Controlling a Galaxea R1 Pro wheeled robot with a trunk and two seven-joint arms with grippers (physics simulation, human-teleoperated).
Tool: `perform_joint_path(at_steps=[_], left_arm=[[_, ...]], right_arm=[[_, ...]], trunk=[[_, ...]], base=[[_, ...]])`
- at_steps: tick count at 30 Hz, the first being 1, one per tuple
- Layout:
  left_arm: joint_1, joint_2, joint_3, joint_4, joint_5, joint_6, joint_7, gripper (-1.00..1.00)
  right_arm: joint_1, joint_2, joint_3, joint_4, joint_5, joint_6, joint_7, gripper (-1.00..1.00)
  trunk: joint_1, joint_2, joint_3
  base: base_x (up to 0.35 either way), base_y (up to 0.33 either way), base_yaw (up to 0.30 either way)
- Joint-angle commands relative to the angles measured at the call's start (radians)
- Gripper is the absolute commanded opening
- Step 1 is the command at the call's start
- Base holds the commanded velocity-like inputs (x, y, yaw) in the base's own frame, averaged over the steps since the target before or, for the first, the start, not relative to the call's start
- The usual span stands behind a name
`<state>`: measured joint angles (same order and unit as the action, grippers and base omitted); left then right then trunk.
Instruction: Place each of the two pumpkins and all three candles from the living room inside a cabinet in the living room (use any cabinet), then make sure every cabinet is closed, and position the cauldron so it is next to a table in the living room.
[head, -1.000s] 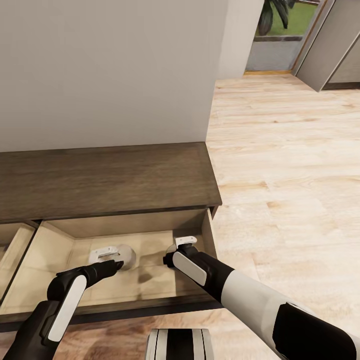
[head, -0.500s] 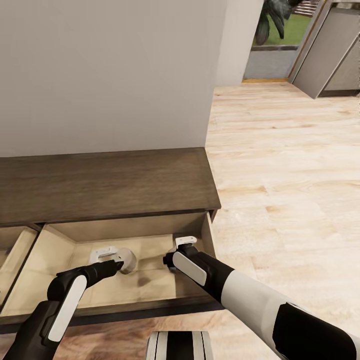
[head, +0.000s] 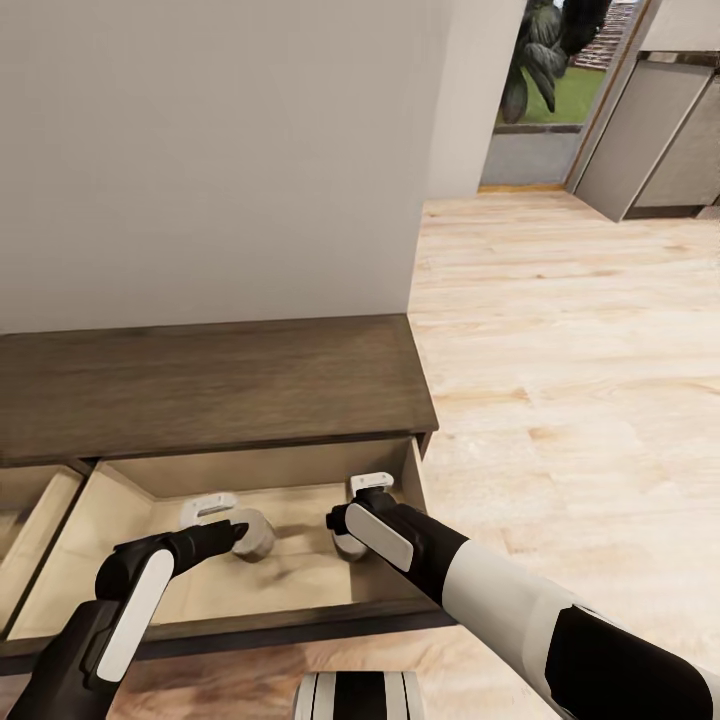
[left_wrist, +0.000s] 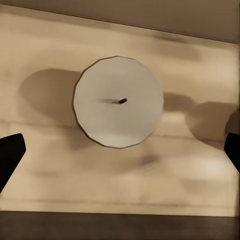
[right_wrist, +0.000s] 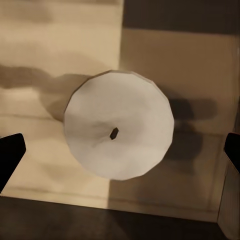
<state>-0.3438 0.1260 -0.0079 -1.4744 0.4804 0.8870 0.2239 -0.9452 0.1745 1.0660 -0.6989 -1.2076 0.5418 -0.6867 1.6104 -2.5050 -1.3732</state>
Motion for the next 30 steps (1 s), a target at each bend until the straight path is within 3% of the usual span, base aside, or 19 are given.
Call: perform_joint_path(at_steps=[1,23,30], left_arm=[[-0.001,0.001,0.0,-0.001,0.011,0.004,0.009,1.0],[-0.001,0.001,0.0,0.0,0.012,0.006,0.009,1.0],[-0.001,0.001,0.0,0.0,0.012,0.006,0.009,1.0]], right_arm=[[-0.001,0.0,0.003,-0.001,-0.006,0.002,-0.007,1.0],[-0.001,0.0,0.003,-0.012,-0.003,-0.001,0.019,1.0],[-0.001,0.0,0.003,-0.013,-0.003,-0.003,0.021,1.0]], trunk=[[-0.001,0.0,0.003],[-0.011,0.006,0.088],[-0.038,0.055,0.11]], base=[[0.0,0.0,0.0],[-0.052,0.0,0.0],[0.0,0.0,0.0]])
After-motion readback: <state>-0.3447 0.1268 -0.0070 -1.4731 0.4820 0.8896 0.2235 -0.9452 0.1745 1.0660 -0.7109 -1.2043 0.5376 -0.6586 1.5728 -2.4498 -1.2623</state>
